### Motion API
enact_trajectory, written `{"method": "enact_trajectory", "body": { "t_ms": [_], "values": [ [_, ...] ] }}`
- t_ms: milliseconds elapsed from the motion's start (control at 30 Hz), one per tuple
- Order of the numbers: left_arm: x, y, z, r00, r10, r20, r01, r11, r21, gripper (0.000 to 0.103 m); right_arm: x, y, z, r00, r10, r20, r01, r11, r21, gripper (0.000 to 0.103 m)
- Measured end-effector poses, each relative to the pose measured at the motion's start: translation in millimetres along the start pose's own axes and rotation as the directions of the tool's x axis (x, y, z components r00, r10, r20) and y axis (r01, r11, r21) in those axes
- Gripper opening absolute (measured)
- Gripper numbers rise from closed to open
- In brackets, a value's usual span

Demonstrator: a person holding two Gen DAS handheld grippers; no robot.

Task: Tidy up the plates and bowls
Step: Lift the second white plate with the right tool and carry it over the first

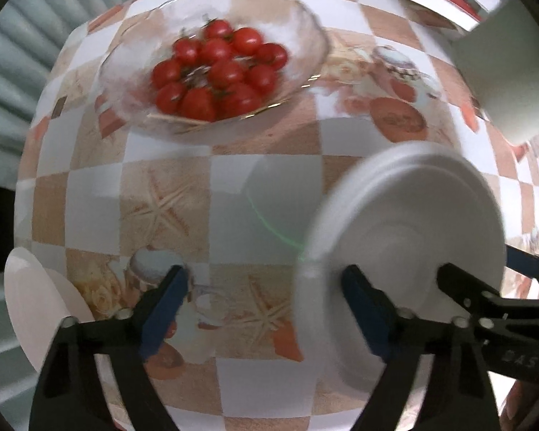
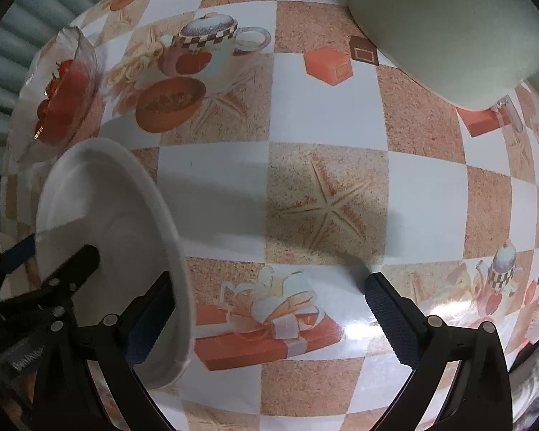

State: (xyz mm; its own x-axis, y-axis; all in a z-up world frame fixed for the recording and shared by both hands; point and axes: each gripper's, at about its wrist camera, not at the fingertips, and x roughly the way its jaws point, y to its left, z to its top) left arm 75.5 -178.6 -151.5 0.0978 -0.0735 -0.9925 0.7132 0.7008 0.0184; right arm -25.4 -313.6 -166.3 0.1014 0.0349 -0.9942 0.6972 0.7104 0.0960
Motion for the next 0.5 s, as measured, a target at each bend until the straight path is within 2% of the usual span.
{"method": "enact_trajectory", "body": {
  "t_ms": [67,133,167,200,233,333,500],
  "values": [
    [-1.8,-5.9,2.5,1.000,-0.030,-0.001,0.030,1.000,0.007,0.070,-4.8,5.0,-1.9,1.000,-0.005,0.017,0.006,0.999,-0.035,0.087],
    [-3.1,-10.3,4.4,0.999,-0.050,-0.002,0.050,0.999,0.018,0.060,-12.6,18.0,-3.2,0.999,0.011,0.035,-0.009,0.997,-0.082,0.062],
    [-3.6,-14.2,4.5,0.998,-0.060,0.000,0.060,0.998,0.030,0.049,-14.1,20.3,-4.3,0.999,0.026,0.039,-0.022,0.996,-0.090,0.047],
    [-5.0,-19.2,4.6,0.997,-0.076,0.001,0.076,0.996,0.047,0.034,-15.2,21.8,-5.2,0.997,0.060,0.039,-0.056,0.995,-0.088,0.037],
    [-5.9,-24.9,4.4,0.996,-0.092,-0.006,0.092,0.994,0.066,0.026,-14.4,21.4,-5.7,0.993,0.112,0.028,-0.110,0.991,-0.071,0.019],
    [-6.8,-32.7,1.7,0.996,-0.086,-0.022,0.087,0.993,0.073,0.027,-10.6,13.9,-10.5,0.987,0.160,0.002,-0.160,0.987,-0.004,0.016],
    [-9.1,-43.9,-26.2,0.995,-0.091,-0.038,0.095,0.990,0.106,0.026,-12.5,9.8,-43.3,0.987,0.158,-0.031,-0.158,0.987,-0.012,0.016]
  ]
}}
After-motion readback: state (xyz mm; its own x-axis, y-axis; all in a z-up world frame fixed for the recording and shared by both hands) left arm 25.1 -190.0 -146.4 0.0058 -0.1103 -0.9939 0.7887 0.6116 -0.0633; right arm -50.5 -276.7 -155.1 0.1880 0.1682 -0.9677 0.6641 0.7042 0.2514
